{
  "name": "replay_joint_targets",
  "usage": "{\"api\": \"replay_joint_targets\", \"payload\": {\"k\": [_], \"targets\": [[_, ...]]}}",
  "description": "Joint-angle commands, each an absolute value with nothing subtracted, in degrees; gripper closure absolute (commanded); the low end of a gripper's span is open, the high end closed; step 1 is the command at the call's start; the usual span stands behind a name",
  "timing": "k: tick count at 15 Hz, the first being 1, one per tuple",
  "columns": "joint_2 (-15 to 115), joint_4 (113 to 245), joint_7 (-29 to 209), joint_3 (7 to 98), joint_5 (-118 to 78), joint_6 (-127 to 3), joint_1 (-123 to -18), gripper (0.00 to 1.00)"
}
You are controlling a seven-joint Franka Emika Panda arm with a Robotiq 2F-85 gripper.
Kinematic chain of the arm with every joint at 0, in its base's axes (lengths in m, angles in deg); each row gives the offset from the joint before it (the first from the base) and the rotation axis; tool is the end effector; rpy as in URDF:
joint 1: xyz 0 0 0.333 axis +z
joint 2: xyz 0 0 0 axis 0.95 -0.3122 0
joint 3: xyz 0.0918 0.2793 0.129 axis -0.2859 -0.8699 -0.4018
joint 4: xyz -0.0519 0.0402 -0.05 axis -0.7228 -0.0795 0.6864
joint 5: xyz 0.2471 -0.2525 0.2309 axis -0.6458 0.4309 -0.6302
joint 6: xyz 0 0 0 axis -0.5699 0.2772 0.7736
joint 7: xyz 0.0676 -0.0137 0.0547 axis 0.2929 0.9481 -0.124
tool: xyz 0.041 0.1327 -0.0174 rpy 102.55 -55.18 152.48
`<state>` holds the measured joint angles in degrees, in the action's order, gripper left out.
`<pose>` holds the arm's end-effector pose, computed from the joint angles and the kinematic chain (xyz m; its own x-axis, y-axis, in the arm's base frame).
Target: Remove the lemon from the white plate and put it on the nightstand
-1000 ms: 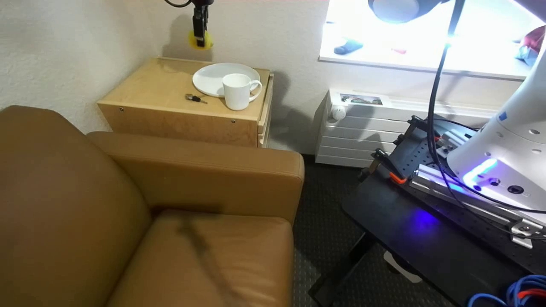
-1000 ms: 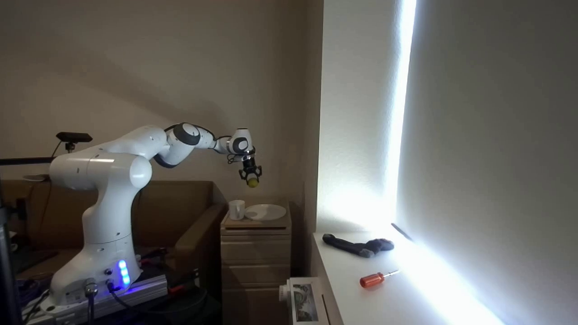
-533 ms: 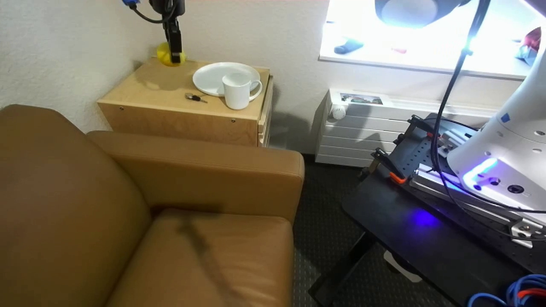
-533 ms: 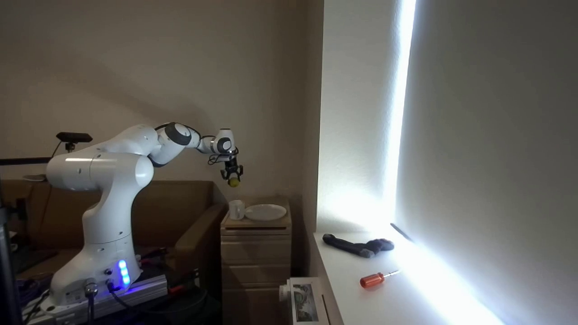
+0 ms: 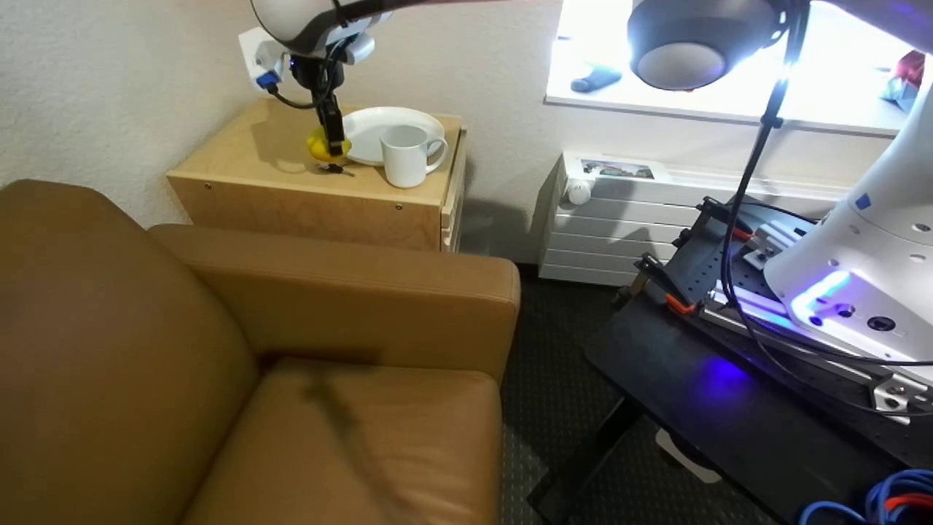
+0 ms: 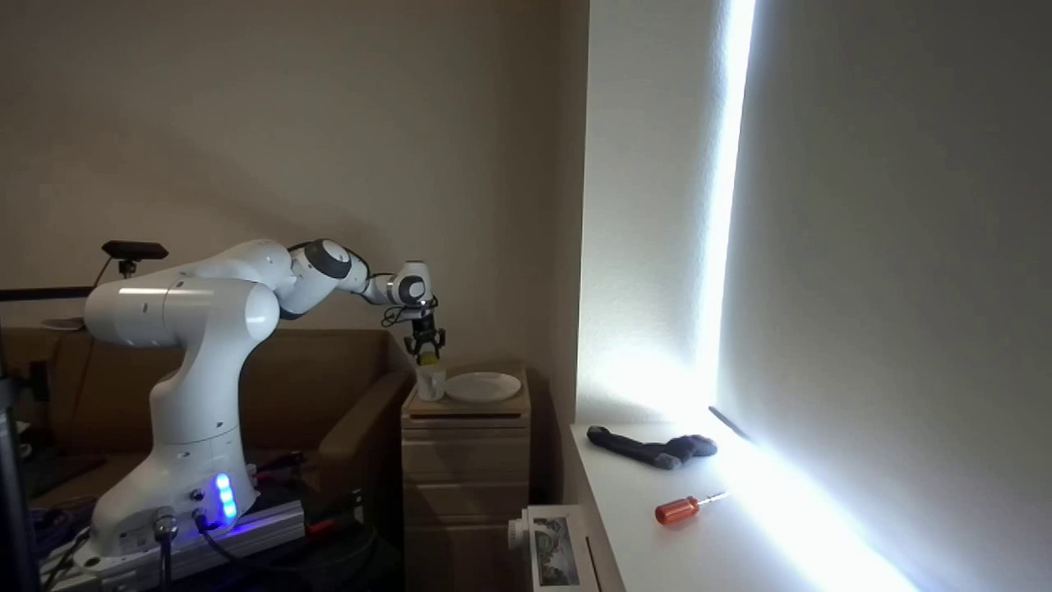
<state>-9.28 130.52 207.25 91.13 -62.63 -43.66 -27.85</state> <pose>0.7631 0.3622 0.1524 -0.2770 -0.9608 -0.0145 -0.9494 0.2760 -0.1498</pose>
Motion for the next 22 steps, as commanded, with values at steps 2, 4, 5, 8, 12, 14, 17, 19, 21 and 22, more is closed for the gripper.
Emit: {"api": "replay_joint_targets", "payload": {"k": [2, 4, 5, 8, 12, 14, 17, 19, 21, 22], "targets": [[-11.04, 129.7, 206.97, 90.71, -62.69, -42.44, -29.03, 0.56], [-11.71, 129.43, 207.43, 90.91, -62.53, -42.22, -29.05, 0.56], [-11.94, 129.36, 207.63, 91.1, -62.38, -42.32, -28.95, 0.56], [-12.68, 129.17, 209.59, 91.95, -61.6, -41.87, -28.66, 0.56], [-13.25, 128.97, 213.38, 93.09, -59.51, -40.66, -28.44, 0.02], [-13.11, 128.8, 214.25, 93.17, -58.86, -39.6, -28.51, 0.0], [-12.88, 128.43, 215.06, 93.25, -58.62, -39.07, -28.66, 0.0], [-12.41, 128.17, 215.5, 93.06, -59.1, -38.98, -28.97, 0.0], [-11.24, 128.26, 216.04, 93.12, -59.57, -39.44, -29.09, 0.0], [-10.39, 128.67, 216.02, 93.34, -59.77, -40.5, -28.97, 0.0]]}}
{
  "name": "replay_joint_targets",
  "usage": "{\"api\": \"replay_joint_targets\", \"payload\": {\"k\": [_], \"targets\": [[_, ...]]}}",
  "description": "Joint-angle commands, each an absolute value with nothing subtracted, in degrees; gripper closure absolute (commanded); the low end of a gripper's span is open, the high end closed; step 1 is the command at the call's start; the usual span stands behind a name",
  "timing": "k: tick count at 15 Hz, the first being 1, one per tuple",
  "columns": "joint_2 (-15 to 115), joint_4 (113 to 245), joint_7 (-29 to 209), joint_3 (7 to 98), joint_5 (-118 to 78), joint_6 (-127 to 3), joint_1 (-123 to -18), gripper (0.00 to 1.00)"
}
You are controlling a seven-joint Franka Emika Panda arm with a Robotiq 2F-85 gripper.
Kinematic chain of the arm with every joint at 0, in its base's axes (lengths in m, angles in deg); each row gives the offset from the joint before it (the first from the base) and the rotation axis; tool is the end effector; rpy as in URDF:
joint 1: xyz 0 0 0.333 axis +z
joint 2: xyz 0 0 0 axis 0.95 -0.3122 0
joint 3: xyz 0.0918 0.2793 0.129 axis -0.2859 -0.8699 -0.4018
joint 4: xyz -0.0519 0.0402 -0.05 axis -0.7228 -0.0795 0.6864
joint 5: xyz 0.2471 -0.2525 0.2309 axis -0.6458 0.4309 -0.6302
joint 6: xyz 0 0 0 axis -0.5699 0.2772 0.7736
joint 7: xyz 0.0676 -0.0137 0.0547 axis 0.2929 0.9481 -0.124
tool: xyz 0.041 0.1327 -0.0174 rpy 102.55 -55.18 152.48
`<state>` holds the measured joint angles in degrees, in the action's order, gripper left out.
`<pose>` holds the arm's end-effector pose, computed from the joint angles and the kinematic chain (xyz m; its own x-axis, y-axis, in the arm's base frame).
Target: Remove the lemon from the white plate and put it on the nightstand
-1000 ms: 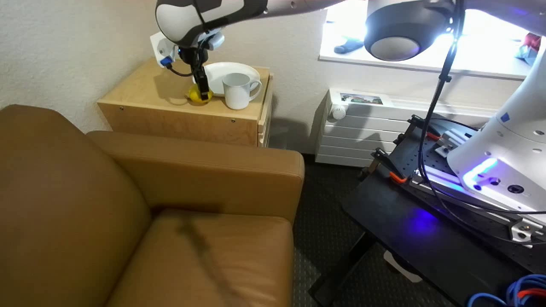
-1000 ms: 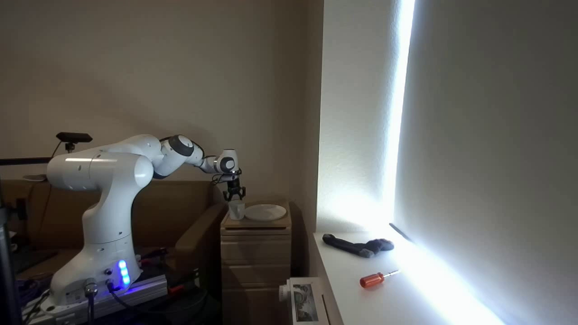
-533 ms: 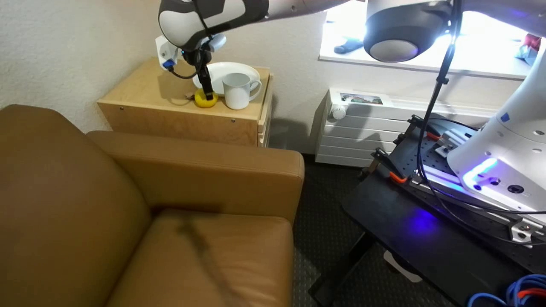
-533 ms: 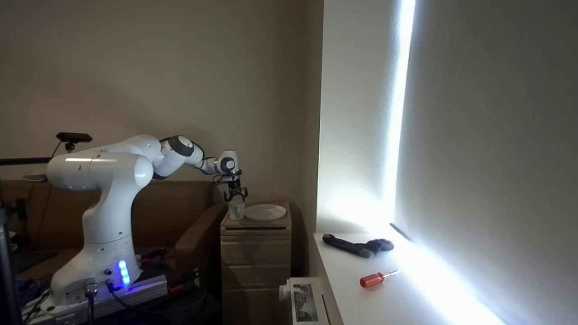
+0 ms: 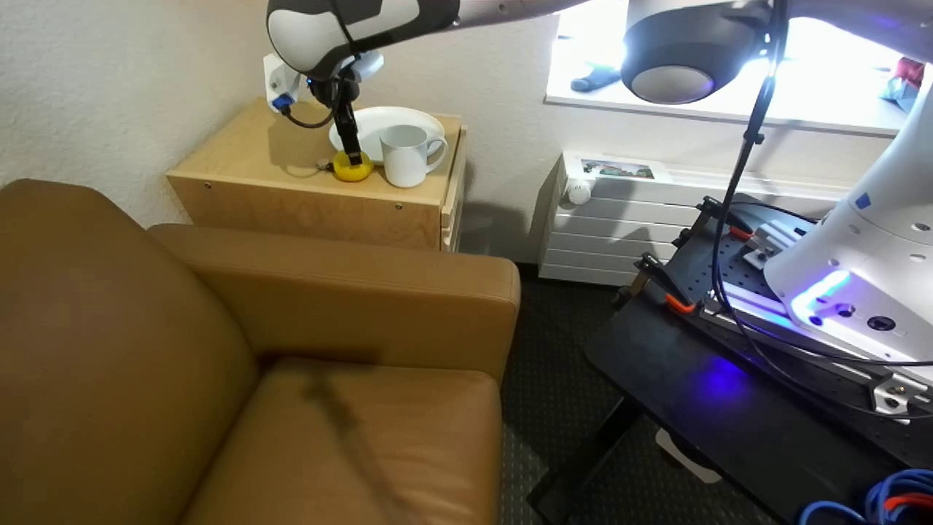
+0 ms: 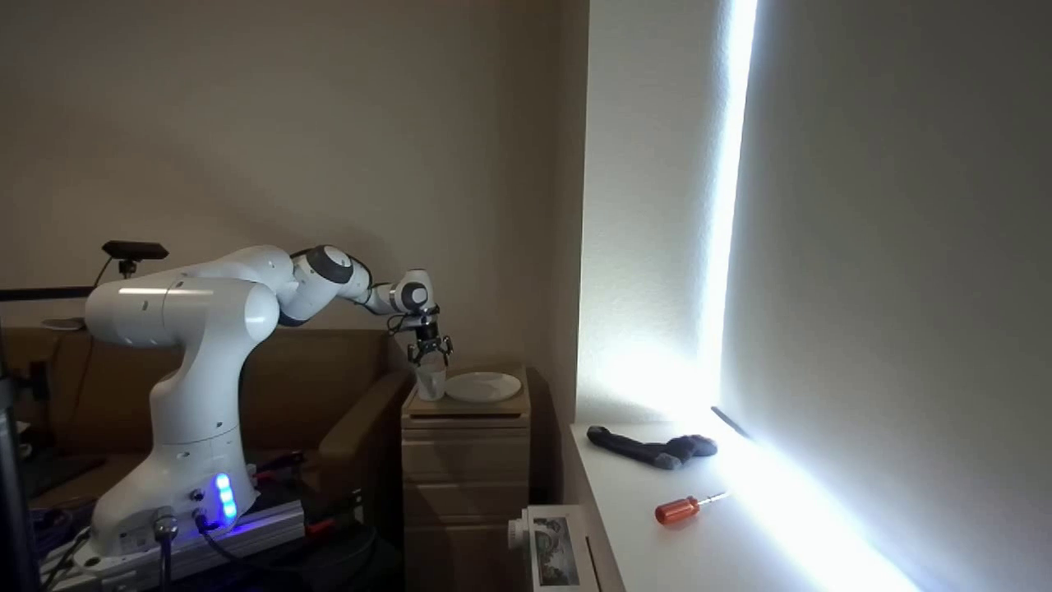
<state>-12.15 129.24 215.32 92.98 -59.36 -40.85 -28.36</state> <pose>0.7618 0.3407 0.1252 -0.3962 -0.9144 0.0832 -0.9110 0.3801 -0.1602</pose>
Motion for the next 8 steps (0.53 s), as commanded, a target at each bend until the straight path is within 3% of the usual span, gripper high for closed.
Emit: {"api": "replay_joint_targets", "payload": {"k": [1, 8], "targets": [[-9.55, 129.05, 216.21, 93.76, -59.91, -41.22, -28.84, 0.0], [-5.29, 129.42, 216.57, 95.07, -60.25, -40.82, -29.86, 0.0]]}}
